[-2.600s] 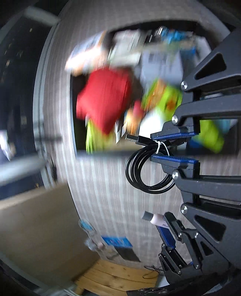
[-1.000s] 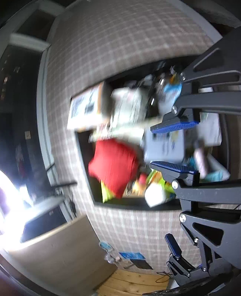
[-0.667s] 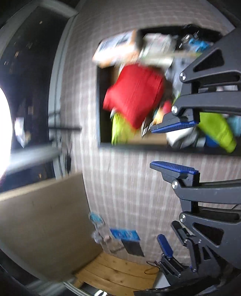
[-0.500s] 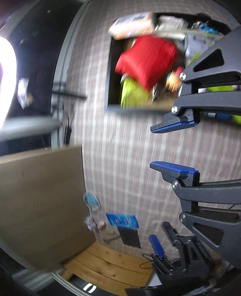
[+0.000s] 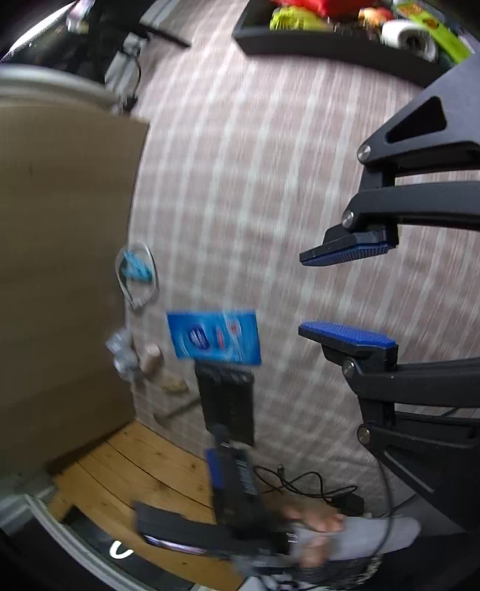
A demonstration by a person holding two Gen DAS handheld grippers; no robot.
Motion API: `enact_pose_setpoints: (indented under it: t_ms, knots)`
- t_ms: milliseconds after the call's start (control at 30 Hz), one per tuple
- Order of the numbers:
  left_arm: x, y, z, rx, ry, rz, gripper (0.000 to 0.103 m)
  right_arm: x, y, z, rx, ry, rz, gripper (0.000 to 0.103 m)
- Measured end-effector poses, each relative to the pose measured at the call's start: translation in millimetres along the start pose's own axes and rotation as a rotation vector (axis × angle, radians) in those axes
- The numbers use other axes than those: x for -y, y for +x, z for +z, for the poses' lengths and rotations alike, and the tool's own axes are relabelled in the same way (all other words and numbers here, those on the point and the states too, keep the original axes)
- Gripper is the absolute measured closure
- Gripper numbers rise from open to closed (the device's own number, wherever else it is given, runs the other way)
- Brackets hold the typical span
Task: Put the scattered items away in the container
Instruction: 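Return and grasp the black pouch with the left gripper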
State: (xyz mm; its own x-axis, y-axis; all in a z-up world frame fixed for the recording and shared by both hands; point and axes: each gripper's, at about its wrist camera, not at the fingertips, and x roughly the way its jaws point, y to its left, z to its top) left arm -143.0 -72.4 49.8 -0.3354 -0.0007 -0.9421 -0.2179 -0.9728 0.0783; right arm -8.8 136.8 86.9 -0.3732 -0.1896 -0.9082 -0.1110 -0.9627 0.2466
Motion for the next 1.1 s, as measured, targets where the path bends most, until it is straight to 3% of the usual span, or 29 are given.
enact_pose_setpoints:
  t_ms: [67,200,333,667,867,1100]
  knots:
    - [-11,9,8,-0.007,-0.015,0.010,0.068,-16,15,1,-0.020,-0.012,0.010,0.074]
    - [-30,30,21,-0.039,-0.057,-0.016,0.072,-40,41,5,-0.057,-0.027,0.029,0.079]
    - [-38,49,26,-0.073,-0.074,-0.019,0.085,-55,62,10,-0.088,-0.023,0.054,0.082]
    - [-31,61,14,-0.078,-0.013,0.019,0.087,-80,103,20,-0.142,-0.039,0.057,0.086]
    - [-19,52,-10,-0.095,0.018,-0.047,0.088,-81,118,28,-0.141,-0.029,0.055,0.088]
    - [11,34,-54,-0.094,0.054,-0.128,0.088,-57,116,34,-0.137,0.055,0.116,0.088]
